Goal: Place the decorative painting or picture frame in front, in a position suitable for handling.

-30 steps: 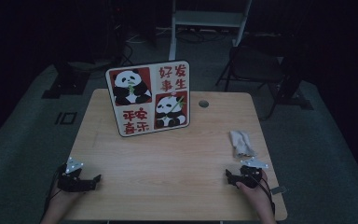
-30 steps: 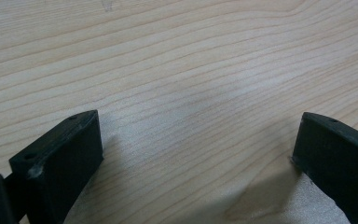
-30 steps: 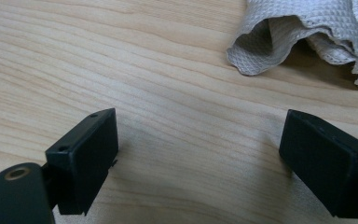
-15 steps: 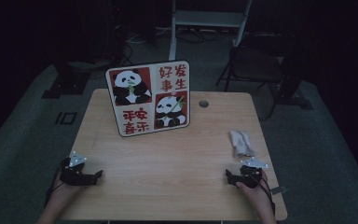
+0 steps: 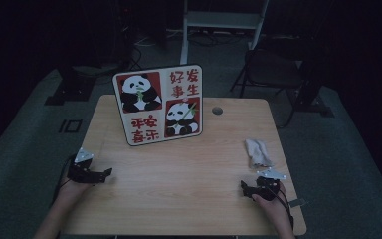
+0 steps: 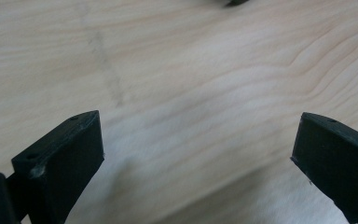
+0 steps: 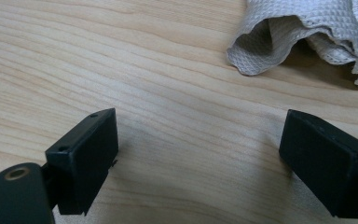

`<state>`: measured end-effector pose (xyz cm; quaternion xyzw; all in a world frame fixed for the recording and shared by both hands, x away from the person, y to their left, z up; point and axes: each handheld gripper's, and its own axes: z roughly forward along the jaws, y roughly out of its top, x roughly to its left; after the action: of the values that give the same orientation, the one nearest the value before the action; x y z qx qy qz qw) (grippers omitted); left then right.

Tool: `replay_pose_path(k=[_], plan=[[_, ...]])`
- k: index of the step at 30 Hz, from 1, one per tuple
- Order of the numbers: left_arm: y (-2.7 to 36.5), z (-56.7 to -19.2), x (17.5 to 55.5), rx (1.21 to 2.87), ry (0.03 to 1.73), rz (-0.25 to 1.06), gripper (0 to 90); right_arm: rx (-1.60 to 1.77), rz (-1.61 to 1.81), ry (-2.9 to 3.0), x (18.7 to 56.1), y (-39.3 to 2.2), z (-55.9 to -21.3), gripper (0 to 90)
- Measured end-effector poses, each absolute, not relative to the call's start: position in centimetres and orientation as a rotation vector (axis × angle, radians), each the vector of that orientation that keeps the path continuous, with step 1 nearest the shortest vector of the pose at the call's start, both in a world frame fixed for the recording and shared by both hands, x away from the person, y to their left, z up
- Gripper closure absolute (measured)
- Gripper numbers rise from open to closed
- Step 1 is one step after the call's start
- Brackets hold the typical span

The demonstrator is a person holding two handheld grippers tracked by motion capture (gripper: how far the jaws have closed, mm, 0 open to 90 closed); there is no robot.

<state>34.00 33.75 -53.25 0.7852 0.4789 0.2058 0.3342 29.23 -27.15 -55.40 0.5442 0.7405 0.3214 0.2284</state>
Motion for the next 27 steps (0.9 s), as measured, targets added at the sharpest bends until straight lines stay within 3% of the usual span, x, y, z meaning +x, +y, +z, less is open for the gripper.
replay_pose_path(k=[27], plan=[[30.6,-47.8,40.6,1.975,1.093,0.548,2.4,1.498,0.885,2.039,29.2,-27.1,-55.4,11.1]])
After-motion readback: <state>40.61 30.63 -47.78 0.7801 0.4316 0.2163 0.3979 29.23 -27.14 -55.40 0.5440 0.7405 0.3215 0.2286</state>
